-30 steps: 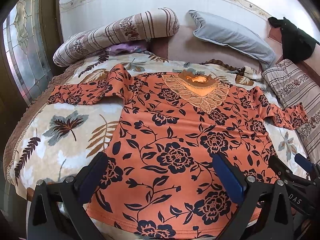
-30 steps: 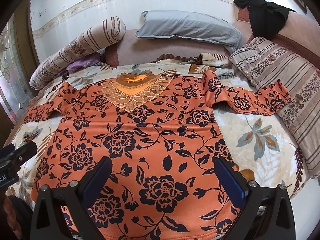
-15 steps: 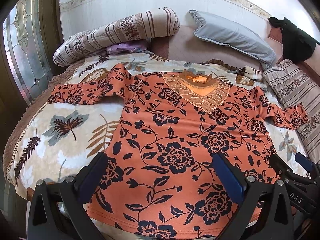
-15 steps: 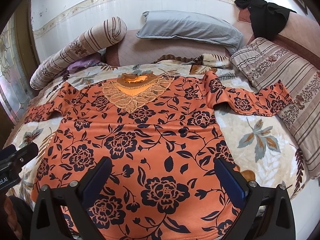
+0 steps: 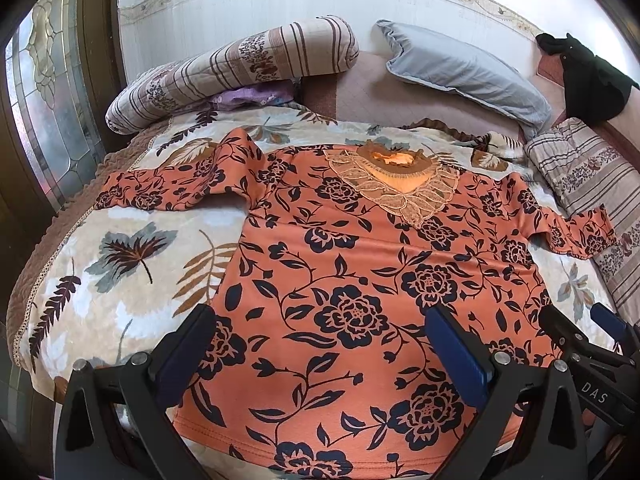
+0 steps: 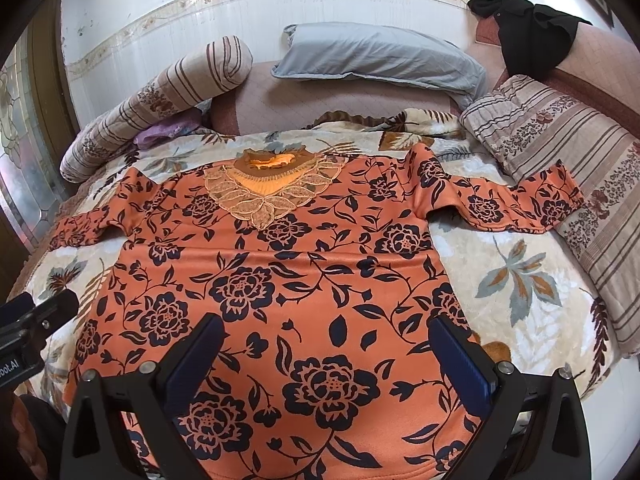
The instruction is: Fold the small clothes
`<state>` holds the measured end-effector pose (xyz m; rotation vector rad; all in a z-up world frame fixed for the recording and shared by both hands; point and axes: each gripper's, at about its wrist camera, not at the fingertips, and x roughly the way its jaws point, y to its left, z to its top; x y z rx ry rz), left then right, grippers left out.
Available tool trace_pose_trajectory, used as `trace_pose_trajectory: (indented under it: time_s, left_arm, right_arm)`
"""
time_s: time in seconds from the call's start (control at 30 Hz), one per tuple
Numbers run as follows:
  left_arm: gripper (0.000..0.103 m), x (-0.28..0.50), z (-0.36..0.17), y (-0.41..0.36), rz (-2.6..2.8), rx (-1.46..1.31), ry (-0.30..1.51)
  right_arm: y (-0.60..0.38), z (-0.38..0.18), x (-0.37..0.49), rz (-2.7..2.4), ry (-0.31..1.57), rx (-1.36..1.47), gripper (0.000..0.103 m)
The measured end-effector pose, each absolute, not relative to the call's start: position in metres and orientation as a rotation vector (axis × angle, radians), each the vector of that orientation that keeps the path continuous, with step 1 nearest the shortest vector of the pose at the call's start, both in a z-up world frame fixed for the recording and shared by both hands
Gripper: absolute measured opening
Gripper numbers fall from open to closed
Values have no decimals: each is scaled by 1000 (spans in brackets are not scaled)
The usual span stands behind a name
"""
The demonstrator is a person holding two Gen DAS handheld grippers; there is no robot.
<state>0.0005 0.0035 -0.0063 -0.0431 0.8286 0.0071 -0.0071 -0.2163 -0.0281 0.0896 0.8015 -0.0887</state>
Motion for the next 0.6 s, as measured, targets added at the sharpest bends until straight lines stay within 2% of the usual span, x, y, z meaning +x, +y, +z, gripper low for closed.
trace_pose_trajectory:
  time_s: [0.4, 0.6]
  left_arm:
    - [103, 5, -9, 13, 11, -44, 834]
    - [103, 40, -28, 79, 116, -124, 899]
  right_arm:
    - [-221, -26, -5, -68, 799, 94, 103]
    - [-303, -8, 0, -42, 722, 354, 103]
